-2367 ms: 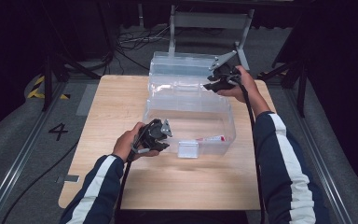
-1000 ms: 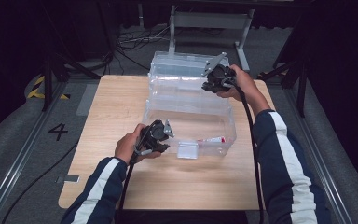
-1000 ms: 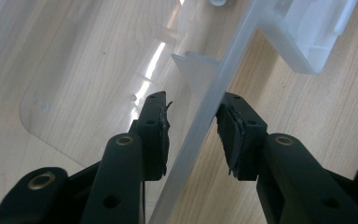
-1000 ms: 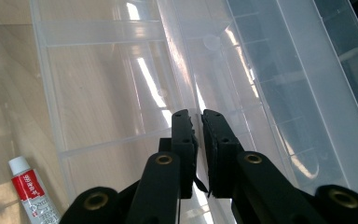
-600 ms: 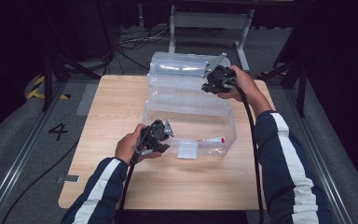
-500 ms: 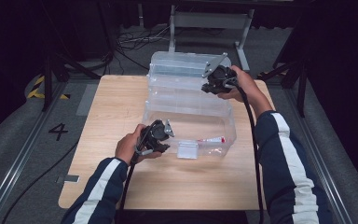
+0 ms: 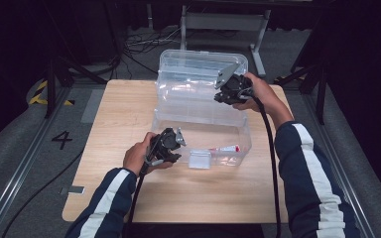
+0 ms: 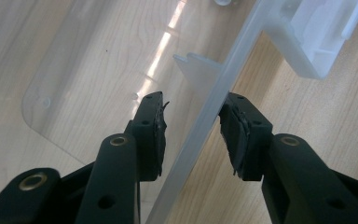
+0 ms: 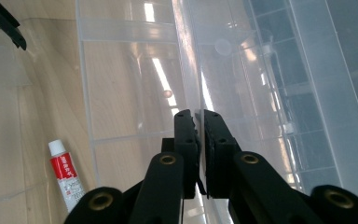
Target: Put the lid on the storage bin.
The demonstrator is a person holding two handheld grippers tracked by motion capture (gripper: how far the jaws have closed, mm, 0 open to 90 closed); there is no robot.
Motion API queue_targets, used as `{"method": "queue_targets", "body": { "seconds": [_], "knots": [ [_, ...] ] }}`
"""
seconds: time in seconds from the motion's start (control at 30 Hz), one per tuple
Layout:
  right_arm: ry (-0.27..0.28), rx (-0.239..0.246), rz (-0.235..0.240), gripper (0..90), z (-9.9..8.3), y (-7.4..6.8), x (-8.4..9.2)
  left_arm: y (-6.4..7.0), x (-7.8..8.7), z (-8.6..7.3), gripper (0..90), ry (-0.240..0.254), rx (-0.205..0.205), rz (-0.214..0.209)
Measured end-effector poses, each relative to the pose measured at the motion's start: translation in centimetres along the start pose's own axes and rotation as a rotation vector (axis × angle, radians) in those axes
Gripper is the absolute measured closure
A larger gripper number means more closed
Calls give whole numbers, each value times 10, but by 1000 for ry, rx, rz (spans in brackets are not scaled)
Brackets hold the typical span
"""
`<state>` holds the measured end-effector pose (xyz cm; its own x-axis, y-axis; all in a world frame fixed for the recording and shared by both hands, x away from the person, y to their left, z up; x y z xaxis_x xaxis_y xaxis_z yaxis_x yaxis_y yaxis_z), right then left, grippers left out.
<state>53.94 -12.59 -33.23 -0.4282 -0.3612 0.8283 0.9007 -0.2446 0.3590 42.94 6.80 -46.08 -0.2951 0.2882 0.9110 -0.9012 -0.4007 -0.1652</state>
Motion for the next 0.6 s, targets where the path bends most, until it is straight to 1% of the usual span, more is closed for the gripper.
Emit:
{"method": "queue_targets", "body": {
  "seconds": [0.07, 0.17, 0.2, 0.23, 0.27, 0.33, 0.37, 0.4, 0.43, 0.6],
  "knots": [
    [0, 1, 1, 863, 0, -1, 1, 0, 0, 0, 603, -1, 1, 1],
    [6, 16, 0, 862, 0, -4, 2, 0, 0, 0, 599, 1, 0, 5],
    [5, 7, -1, 863, 0, -6, 3, 0, 0, 0, 596, 2, 0, 6],
    [10, 18, -1, 862, 0, -6, 3, 1, 0, 0, 596, 1, 1, 6],
    [11, 13, -3, 862, -1, -8, 3, 1, 0, 0, 595, 1, 2, 7],
    [19, 22, -10, 860, -1, -9, 4, 1, 0, 0, 594, -2, 7, 5],
    [18, 16, -12, 858, -1, -11, 5, 1, 0, 0, 591, -1, 8, 5],
    [20, 27, -16, 858, -2, -11, 5, 1, 0, 0, 590, 0, 9, 6],
    [20, 18, -19, 858, -2, -12, 5, 1, -1, 1, 589, 0, 11, 6],
    [24, 23, -25, 857, -2, -17, 7, 1, -1, 0, 576, -1, 14, 18]
  ]
}}
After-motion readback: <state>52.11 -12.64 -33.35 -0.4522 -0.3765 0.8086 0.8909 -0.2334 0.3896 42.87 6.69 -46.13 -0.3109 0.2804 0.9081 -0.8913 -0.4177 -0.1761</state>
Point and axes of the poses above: each handheld gripper's, and its own axes: x roughly backward along the jaws, z roughly out of its top, y roughly to its right, the point moved 5 cm from there along -x, roughly forward along the jaws, and after that the axes turned 3 degrees about -y, right-handed, at the moved point
